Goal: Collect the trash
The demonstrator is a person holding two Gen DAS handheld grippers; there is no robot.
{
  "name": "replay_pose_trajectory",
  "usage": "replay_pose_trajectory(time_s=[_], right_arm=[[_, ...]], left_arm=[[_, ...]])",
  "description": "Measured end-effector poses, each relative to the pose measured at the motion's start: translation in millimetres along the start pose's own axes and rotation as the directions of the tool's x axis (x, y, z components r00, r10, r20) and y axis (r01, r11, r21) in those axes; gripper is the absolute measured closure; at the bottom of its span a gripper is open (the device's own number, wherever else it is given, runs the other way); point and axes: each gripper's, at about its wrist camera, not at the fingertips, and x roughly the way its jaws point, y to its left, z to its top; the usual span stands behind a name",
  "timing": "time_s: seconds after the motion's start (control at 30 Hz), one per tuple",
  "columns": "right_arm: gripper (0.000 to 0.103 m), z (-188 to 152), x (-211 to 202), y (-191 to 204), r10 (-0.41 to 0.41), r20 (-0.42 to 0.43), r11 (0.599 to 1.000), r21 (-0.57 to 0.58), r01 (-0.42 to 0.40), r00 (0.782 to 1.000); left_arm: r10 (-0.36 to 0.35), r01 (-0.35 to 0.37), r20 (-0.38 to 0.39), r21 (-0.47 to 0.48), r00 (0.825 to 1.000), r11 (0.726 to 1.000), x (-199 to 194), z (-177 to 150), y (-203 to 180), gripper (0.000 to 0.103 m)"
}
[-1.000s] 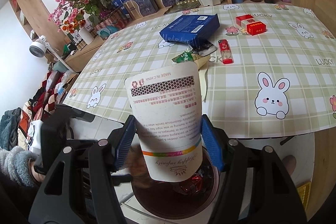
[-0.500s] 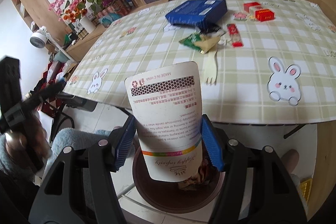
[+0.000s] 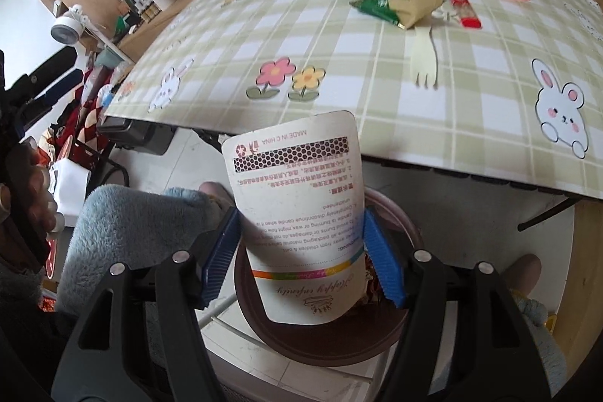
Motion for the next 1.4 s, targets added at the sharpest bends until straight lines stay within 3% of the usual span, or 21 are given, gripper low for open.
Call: replay_pose_trajectory(time_s=[0.37, 0.5, 0.67, 1.0, 1.13, 1.4], right_arm=[[0.03, -4, 7, 2, -0.014, -0.027, 1.0, -0.018, 0.014, 1.0], [0.013, -4, 6, 5, -0.014, -0.027, 1.0, -0.028, 0.013, 1.0], [0.006, 1, -2, 2, -0.025, 0.004, 0.999, -0.036, 0.025, 1.0], [0.006, 29, -27, -20, -0.09, 0.098, 0.995, -0.027, 0.093, 0.991], [0.006, 44, -48, -29, -0.126, 0.169, 0.991, -0.027, 0.133, 0.978], [0.006, 60, -76, -58, -0.168, 0.225, 0.986, 0.02, 0.168, 0.96]], left_arm=[[-0.001, 0.001, -0.019, 0.013, 1.0, 1.0, 5, -6, -4, 0.006], [0.003, -0.003, -0.023, 0.022, 1.0, 1.0, 6, -7, -6, 0.006], [-0.005, 0.006, -0.03, 0.026, 1.0, 1.0, 8, -9, -8, 0.006], [0.006, -0.004, -0.037, 0.066, 0.999, 0.998, 22, -1, -16, 0.006], [0.0, 0.002, -0.036, 0.069, 0.999, 0.998, 27, 6, -22, 0.006], [-0.036, 0.037, -0.019, 0.09, 0.999, 0.995, 39, 18, -40, 0.006]])
